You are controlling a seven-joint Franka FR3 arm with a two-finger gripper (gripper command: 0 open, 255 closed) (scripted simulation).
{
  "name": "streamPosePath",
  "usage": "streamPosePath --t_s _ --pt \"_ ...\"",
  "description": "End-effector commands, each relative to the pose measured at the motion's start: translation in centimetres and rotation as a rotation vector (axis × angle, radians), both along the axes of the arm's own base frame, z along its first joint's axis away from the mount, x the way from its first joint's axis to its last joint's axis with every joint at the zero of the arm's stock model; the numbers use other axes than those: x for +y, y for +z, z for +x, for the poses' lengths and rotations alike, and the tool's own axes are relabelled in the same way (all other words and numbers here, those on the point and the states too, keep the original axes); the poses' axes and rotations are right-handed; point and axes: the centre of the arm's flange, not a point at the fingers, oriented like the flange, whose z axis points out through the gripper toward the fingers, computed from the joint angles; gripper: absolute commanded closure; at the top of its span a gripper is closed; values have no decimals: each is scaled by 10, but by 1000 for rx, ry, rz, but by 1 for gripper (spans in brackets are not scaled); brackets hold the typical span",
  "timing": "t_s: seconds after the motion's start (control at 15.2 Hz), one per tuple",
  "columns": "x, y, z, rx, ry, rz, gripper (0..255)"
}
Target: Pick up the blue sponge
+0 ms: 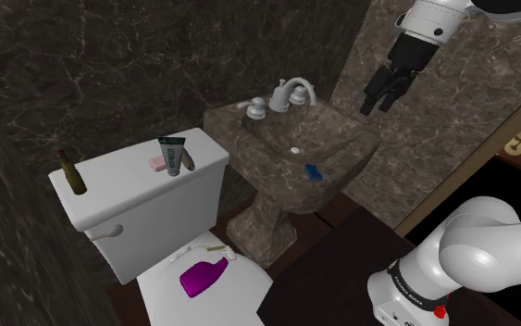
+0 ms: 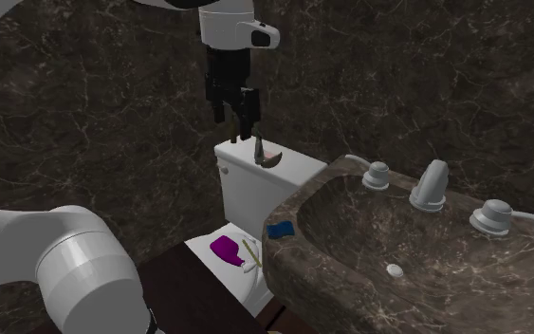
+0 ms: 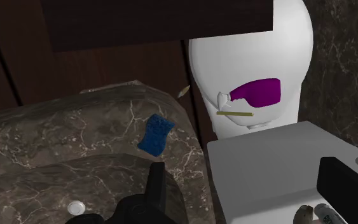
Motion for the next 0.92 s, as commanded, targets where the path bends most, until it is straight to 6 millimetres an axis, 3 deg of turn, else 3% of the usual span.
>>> streamPosePath --t_s 0.0,0.86 --pt "0 0 0 0 0 0 0" --pt "-23 -162 50 13 -7 -31 0"
